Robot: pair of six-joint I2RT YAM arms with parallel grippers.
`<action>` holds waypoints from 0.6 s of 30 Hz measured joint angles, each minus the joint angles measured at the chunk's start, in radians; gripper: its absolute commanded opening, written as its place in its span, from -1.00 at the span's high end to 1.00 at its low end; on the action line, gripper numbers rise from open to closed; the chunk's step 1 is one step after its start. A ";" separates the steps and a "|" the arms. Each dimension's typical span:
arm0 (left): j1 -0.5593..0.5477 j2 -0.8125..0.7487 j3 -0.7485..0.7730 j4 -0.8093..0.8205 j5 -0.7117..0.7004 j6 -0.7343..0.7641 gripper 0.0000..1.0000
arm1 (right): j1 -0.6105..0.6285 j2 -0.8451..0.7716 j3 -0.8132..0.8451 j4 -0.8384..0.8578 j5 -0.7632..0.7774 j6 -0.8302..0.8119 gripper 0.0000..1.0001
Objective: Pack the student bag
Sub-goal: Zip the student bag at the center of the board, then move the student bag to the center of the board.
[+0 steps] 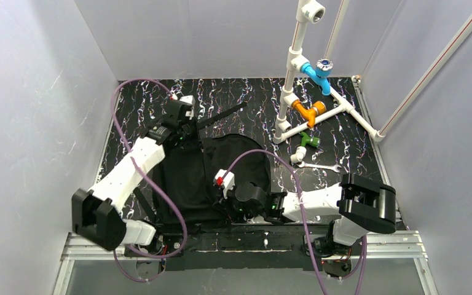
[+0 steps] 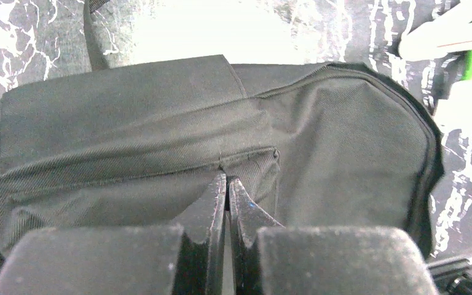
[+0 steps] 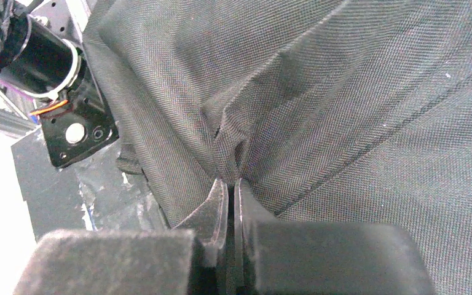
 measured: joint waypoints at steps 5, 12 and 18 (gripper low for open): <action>0.032 0.220 0.110 -0.021 -0.010 0.029 1.00 | -0.004 0.043 0.032 0.010 0.013 -0.011 0.97; 0.106 0.483 0.411 -0.211 -0.026 0.067 1.00 | -0.027 0.139 0.151 0.007 0.077 -0.033 0.97; 0.211 0.610 0.730 -0.345 -0.030 0.126 1.00 | -0.130 0.326 0.445 -0.090 0.052 -0.033 0.36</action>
